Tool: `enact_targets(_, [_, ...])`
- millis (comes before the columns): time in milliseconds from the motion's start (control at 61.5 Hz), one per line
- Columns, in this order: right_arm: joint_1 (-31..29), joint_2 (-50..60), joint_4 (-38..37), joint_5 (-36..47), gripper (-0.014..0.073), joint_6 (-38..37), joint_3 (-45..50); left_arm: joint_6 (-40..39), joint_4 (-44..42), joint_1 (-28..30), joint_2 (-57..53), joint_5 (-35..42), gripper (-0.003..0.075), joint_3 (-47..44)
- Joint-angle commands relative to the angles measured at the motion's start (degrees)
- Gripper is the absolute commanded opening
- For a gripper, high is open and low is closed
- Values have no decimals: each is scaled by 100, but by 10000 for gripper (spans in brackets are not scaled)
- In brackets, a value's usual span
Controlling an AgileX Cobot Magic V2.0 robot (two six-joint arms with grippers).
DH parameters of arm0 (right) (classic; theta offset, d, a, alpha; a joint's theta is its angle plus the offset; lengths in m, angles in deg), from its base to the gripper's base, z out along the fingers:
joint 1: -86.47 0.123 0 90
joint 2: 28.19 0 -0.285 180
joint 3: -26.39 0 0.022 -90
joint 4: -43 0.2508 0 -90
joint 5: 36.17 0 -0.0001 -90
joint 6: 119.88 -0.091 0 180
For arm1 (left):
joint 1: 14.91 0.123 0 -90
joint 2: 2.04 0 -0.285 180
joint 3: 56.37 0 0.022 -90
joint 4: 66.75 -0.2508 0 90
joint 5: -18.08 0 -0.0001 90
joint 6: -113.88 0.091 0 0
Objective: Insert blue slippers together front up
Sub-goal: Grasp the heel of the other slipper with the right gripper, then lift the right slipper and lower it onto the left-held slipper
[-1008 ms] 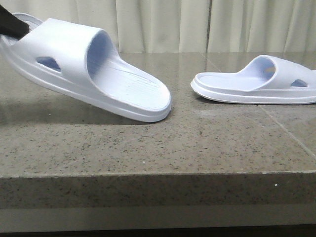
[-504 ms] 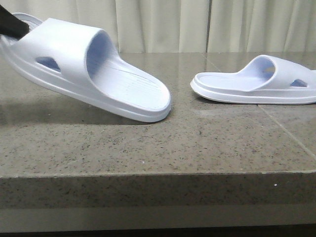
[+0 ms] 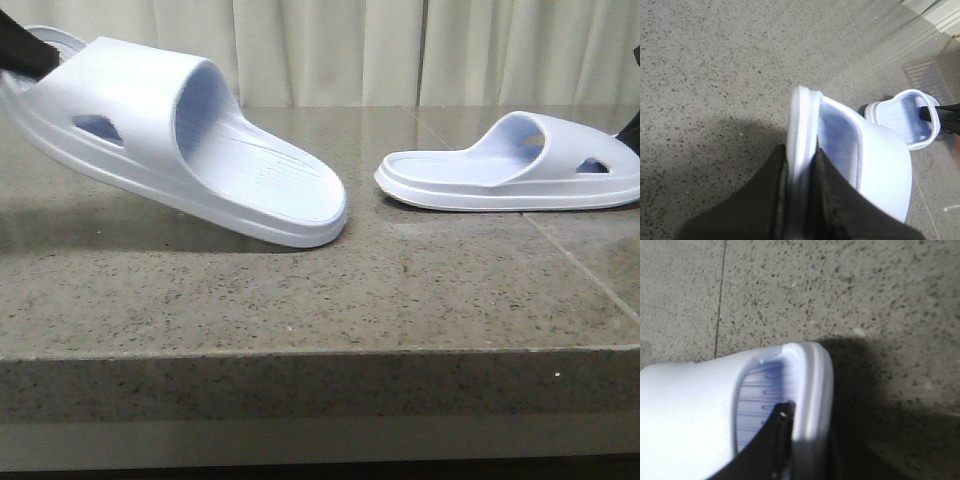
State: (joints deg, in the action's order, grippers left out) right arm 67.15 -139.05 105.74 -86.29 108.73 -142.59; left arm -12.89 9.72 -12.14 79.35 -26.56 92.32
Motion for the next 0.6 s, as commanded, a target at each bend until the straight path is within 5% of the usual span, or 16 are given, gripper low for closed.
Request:
enact_targets(0, [8, 220, 175, -131, -17, 90, -154, 17, 319, -47, -125, -94, -20, 149])
enact_targets(98, [8, 289, 175, -185, -125, 90, -154, 17, 329, -47, -125, -94, -20, 149])
enact_targets(309, [-194, 1092, 182, -459, -113, -180, -154, 17, 933, -237, -125, -70, -20, 149])
enact_targets(585, [-1172, 2255, 518, -869, -113, -710, 338, 61, 1561, -1592, 318, 1455, -20, 160])
